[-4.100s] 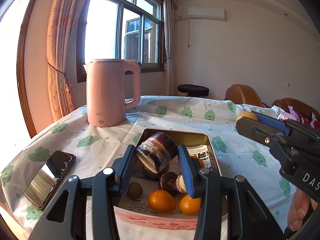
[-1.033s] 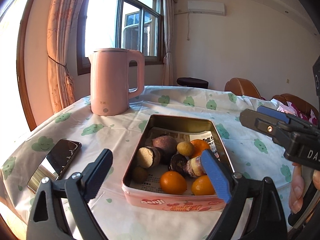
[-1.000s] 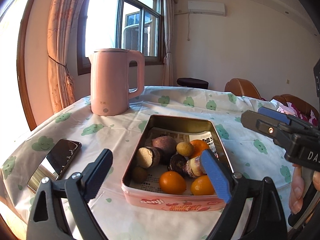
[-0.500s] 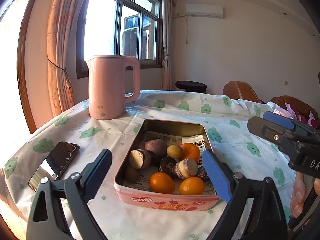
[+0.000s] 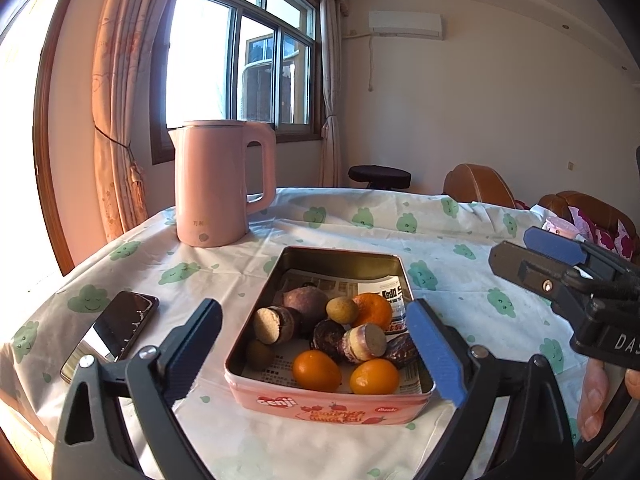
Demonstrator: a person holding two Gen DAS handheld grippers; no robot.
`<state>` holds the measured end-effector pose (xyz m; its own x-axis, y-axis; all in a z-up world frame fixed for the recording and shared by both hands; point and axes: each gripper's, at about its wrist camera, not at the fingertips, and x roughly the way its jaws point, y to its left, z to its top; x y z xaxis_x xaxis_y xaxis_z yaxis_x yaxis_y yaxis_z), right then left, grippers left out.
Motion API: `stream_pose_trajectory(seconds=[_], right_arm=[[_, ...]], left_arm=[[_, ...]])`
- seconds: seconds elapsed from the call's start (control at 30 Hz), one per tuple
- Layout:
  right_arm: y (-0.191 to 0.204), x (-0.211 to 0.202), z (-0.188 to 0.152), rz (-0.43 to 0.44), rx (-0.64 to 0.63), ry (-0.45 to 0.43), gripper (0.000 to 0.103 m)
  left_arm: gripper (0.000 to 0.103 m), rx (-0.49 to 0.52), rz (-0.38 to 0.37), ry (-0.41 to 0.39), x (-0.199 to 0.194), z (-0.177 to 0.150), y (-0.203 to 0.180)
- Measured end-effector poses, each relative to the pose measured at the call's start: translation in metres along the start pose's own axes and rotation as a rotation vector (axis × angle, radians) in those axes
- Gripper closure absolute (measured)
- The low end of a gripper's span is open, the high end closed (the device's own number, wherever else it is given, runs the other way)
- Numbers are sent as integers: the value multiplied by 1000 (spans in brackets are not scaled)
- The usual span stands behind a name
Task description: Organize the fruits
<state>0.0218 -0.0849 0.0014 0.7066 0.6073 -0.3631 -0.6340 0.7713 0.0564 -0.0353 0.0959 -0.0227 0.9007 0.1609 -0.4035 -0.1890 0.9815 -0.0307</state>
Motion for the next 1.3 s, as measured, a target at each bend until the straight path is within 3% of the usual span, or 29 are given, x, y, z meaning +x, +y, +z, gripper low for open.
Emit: stream_pose_trajectory(seconds=[0.43,0.7,1.3], right_arm=[[-6,-2,-3,-8,20,3,22],[-9,-3,-3,-18,28,-3,22],[-19,-14,-2,-49,31,-29,22]], left_arm=[[7,12,-4,10,3,-1,-6],[0,22,2,4,2,-1,-9],[0,21,-8,-5,1,3,-15]])
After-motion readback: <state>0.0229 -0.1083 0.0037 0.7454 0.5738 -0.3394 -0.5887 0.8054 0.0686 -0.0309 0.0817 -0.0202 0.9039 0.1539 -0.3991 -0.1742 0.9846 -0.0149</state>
